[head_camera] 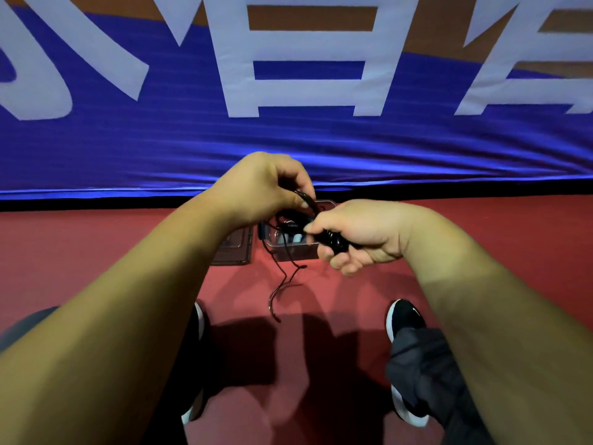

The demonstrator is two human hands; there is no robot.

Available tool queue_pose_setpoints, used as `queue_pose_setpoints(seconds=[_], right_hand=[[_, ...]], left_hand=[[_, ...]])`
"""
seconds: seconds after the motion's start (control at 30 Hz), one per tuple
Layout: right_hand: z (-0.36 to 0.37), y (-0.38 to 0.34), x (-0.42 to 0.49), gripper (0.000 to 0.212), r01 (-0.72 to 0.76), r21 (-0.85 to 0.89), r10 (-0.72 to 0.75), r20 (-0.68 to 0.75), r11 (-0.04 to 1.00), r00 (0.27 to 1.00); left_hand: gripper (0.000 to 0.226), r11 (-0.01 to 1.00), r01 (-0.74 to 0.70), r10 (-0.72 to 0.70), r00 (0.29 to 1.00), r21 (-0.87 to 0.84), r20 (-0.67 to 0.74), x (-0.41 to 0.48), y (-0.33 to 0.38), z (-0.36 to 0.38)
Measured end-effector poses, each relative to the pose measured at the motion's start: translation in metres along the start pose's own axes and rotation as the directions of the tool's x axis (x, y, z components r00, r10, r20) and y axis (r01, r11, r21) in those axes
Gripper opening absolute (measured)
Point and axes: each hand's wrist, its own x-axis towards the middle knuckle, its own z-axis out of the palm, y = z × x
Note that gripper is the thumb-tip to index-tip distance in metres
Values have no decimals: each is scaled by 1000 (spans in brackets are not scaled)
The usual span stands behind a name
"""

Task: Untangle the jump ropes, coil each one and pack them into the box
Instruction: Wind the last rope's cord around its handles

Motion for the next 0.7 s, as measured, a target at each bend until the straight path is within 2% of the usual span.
queue_pose_setpoints(seconds=[0.13, 0.2, 0.37, 0.5, 0.57, 0.7], right_hand=[[-6, -3, 8, 20, 104, 81, -83, -235, 991, 968], [-9, -4, 11, 14, 150, 141, -100, -311, 979, 945], [-8, -10, 18, 4, 289, 157, -194, -443, 944, 875], [-2, -11, 20, 8, 292, -2, -245, -546, 956, 801], [-1, -10, 20, 11, 266, -17, -230, -557, 964, 798], [-1, -8, 18, 12, 238, 20, -198, -491, 971, 848]], left_hand=[[20, 960, -75, 80, 997, 270, -8, 1, -1, -4], [23, 955, -64, 61, 998, 291, 17, 1, -1, -4], [14, 985, 120, -116, 992, 121, -39, 6, -5, 5], [11, 974, 228, -226, 972, -16, 70, 7, -8, 8], [12, 969, 244, -241, 967, -31, 87, 6, -7, 11], [15, 942, 300, -289, 953, -149, 91, 5, -7, 14]])
